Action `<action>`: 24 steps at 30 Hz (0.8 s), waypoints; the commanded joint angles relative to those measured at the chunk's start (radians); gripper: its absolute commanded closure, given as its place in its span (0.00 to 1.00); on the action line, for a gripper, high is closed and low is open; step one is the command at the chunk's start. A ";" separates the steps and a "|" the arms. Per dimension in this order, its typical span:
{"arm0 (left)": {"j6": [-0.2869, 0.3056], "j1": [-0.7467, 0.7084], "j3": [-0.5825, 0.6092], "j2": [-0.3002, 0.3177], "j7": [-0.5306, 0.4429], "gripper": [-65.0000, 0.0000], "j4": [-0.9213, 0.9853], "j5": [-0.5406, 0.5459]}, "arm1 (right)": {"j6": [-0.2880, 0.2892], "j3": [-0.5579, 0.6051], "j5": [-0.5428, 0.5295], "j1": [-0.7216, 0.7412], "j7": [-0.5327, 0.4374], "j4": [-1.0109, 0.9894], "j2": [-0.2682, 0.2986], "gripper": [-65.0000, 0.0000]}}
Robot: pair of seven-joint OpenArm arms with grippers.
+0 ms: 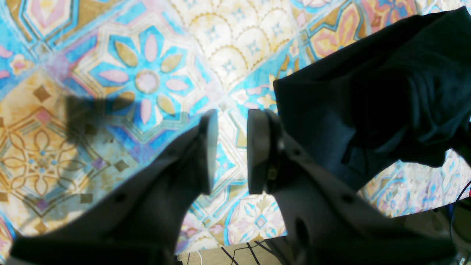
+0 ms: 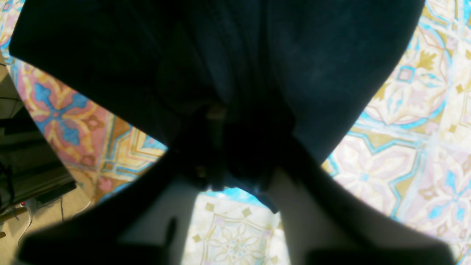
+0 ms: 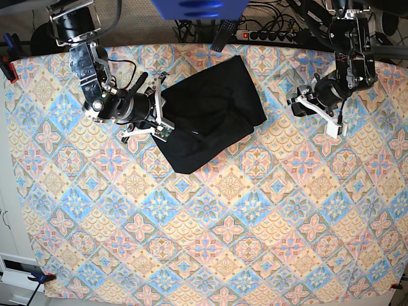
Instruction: Fold the T-shirt properly
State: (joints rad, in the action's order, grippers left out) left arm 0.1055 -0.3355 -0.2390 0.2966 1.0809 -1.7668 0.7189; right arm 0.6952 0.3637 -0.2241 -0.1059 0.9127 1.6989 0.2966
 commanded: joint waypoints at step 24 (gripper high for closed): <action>0.004 -0.003 -0.004 0.013 -0.012 0.79 -0.017 0.009 | 0.003 0.355 -0.062 0.127 0.061 0.221 0.003 0.92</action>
State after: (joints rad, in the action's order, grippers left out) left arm 0.1055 -0.3431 -0.2390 0.2966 1.0805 -1.7668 0.7181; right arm 0.6956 0.7216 -0.2665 0.0086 0.9951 1.9049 0.3016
